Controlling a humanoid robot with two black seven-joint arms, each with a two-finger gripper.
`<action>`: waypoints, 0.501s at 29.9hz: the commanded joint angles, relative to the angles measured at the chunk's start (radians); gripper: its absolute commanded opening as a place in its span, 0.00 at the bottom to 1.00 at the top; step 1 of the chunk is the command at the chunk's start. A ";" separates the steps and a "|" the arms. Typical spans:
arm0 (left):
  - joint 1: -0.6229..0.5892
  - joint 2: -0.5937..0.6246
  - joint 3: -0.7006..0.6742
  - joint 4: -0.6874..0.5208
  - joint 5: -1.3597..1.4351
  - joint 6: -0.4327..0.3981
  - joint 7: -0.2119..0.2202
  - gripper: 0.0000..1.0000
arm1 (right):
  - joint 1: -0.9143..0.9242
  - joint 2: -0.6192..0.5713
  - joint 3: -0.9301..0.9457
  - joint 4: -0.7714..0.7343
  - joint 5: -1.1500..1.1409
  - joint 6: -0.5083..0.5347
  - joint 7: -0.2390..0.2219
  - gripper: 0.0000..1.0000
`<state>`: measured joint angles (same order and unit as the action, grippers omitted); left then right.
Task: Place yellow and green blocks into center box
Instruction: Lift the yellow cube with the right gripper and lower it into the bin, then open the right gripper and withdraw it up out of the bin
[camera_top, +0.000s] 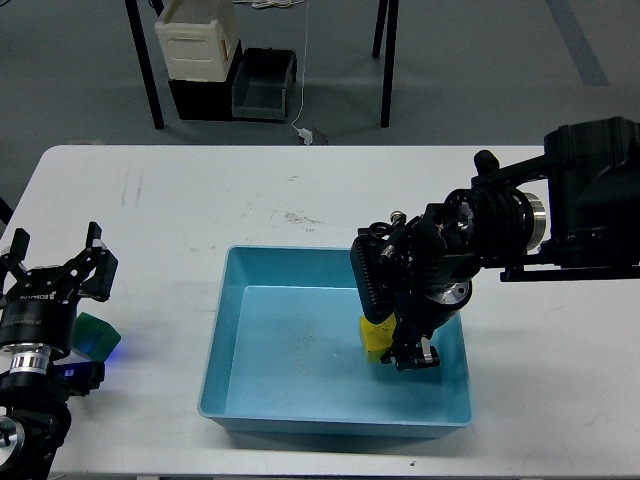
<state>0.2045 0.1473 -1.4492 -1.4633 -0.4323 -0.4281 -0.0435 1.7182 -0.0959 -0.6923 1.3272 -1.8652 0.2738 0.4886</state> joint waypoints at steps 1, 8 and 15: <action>-0.002 0.000 -0.005 0.000 0.000 -0.001 -0.001 1.00 | -0.048 0.005 -0.003 -0.042 0.001 -0.001 0.000 0.14; -0.007 0.006 -0.011 0.000 0.000 0.003 0.001 1.00 | -0.095 0.016 0.000 -0.097 0.021 -0.001 0.000 0.65; -0.011 0.009 -0.013 0.000 -0.009 0.011 0.005 1.00 | -0.100 0.012 0.005 -0.108 0.098 -0.001 0.000 0.95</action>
<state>0.1951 0.1544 -1.4604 -1.4633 -0.4374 -0.4188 -0.0412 1.6178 -0.0811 -0.6852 1.2224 -1.8146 0.2730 0.4887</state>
